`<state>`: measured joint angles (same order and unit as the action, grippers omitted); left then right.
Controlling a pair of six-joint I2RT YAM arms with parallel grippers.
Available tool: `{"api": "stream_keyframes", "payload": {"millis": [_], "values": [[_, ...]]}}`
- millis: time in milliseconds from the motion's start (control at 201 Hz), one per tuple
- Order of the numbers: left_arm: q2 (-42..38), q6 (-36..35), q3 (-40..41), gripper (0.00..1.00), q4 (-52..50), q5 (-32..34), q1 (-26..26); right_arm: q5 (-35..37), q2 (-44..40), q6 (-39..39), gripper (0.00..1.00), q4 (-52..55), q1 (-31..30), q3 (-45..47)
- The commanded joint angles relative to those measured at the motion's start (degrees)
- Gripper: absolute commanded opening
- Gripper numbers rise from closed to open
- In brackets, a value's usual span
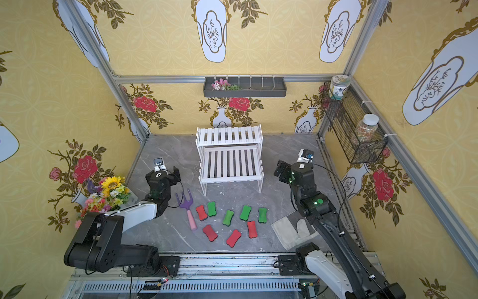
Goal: Remove the whiteboard erasers from the shelf
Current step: Reset both arms
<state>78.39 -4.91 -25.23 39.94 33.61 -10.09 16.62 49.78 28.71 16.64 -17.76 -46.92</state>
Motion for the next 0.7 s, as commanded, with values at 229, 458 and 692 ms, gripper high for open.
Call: {"api": "stream_keyframes", "payload": {"millis": [229, 458, 692], "values": [[-2.8, 1.1, 2.4, 0.99, 5.9, -5.9, 1.5, 0.2, -1.0, -0.3, 0.97, -0.3, 0.0, 0.5], [-5.9, 2.2, 4.0, 0.99, 4.0, -6.5, 1.7, 0.4, -1.9, -1.3, 0.97, 0.6, 0.0, 0.2], [-8.8, 2.2, 5.7, 0.99, 1.3, -6.5, 3.2, 0.8, -3.1, -2.1, 0.97, 0.6, 0.0, 0.8]]}}
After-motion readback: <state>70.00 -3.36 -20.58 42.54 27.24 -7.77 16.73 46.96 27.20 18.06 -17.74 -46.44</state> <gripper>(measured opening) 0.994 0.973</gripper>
